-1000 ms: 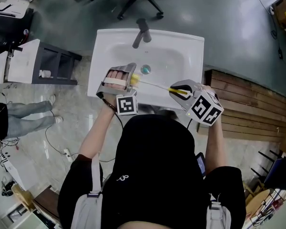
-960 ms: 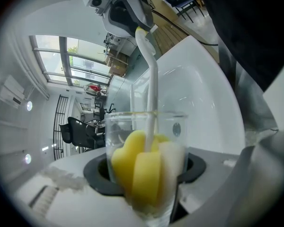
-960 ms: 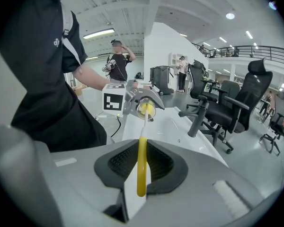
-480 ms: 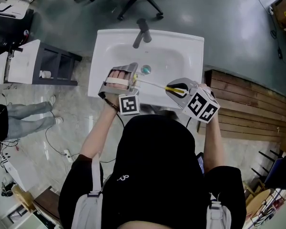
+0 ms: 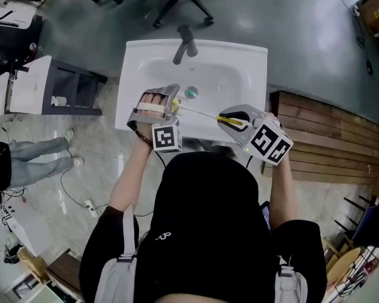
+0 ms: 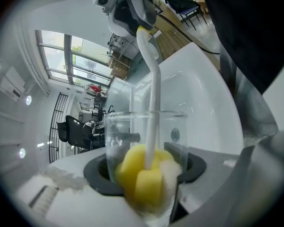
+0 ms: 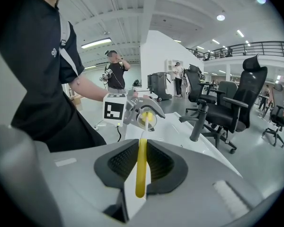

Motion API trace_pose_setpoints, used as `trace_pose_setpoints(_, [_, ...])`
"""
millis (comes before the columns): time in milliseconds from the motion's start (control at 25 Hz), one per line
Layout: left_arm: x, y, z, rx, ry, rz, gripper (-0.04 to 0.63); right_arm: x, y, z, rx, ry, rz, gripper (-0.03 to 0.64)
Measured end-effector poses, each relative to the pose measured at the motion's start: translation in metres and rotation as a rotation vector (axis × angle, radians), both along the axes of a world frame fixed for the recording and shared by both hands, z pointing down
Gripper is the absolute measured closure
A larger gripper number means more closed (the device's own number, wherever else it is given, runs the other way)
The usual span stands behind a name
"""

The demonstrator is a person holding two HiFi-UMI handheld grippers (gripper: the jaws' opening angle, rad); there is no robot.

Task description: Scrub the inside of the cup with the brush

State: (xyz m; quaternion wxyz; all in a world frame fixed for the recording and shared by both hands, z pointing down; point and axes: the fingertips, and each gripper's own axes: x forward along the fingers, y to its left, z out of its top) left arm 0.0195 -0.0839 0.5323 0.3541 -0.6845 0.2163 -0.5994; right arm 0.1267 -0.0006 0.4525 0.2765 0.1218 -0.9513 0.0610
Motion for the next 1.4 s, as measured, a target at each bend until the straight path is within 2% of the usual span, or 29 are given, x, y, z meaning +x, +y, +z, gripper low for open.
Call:
trace_pose_setpoints(440, [0.005, -0.005, -0.003, 0.022, 0.043, 0.005, 0.330, 0.010, 0.005, -0.004, -0.008, 0.001, 0.005, 0.565])
trace_pose_setpoints(800, [-0.018, -0.007, 0.003, 0.012, 0.019, -0.032, 0.330, 0.036, 0.012, 0.000, -0.033, 0.013, 0.027, 0.565])
trace_pose_setpoints(960, [-0.038, -0.008, 0.006, -0.004, 0.028, -0.087, 0.330, 0.051, 0.017, 0.005, -0.054, 0.008, 0.056, 0.565])
trace_pose_setpoints(1120, [-0.051, -0.009, 0.005, -0.013, 0.070, -0.138, 0.330, 0.071, 0.018, 0.006, -0.068, -0.004, 0.107, 0.565])
trace_pose_setpoints(1400, [-0.055, -0.005, 0.011, -0.068, 0.211, -0.214, 0.330, 0.091, 0.020, 0.017, -0.091, -0.016, 0.211, 0.565])
